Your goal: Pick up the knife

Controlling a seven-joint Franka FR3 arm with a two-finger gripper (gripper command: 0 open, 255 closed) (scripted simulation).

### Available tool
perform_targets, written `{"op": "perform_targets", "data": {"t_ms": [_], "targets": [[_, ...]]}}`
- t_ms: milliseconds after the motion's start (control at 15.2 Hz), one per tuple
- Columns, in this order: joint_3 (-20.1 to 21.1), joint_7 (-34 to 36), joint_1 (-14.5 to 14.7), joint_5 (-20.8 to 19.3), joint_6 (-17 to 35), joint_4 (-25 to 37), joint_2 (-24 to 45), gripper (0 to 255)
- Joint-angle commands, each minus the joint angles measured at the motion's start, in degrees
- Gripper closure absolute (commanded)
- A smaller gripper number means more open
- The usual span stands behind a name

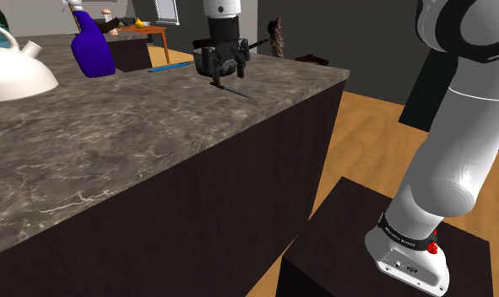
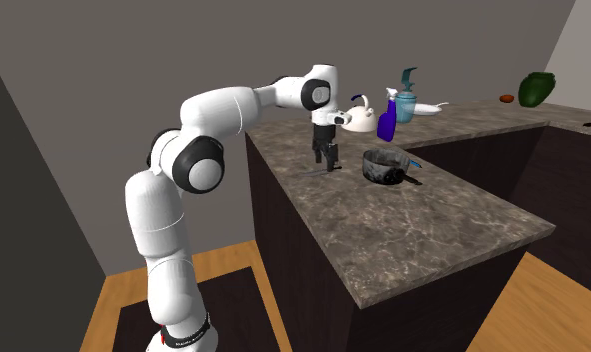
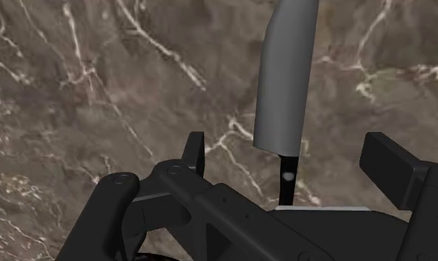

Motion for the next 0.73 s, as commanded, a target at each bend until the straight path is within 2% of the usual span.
{"op": "perform_targets", "data": {"t_ms": [0,132,198,660], "targets": [[-0.08,0.01,-0.13,0.23,2.48,-3.25,-0.82,0],[-0.09,0.01,-0.13,0.23,2.48,-3.25,-0.83,0],[-0.12,-0.05,-0.17,0.22,2.48,-3.24,-0.81,255],[0.00,0.17,-0.01,-0.06,2.12,-1.89,0.22,255]]}}
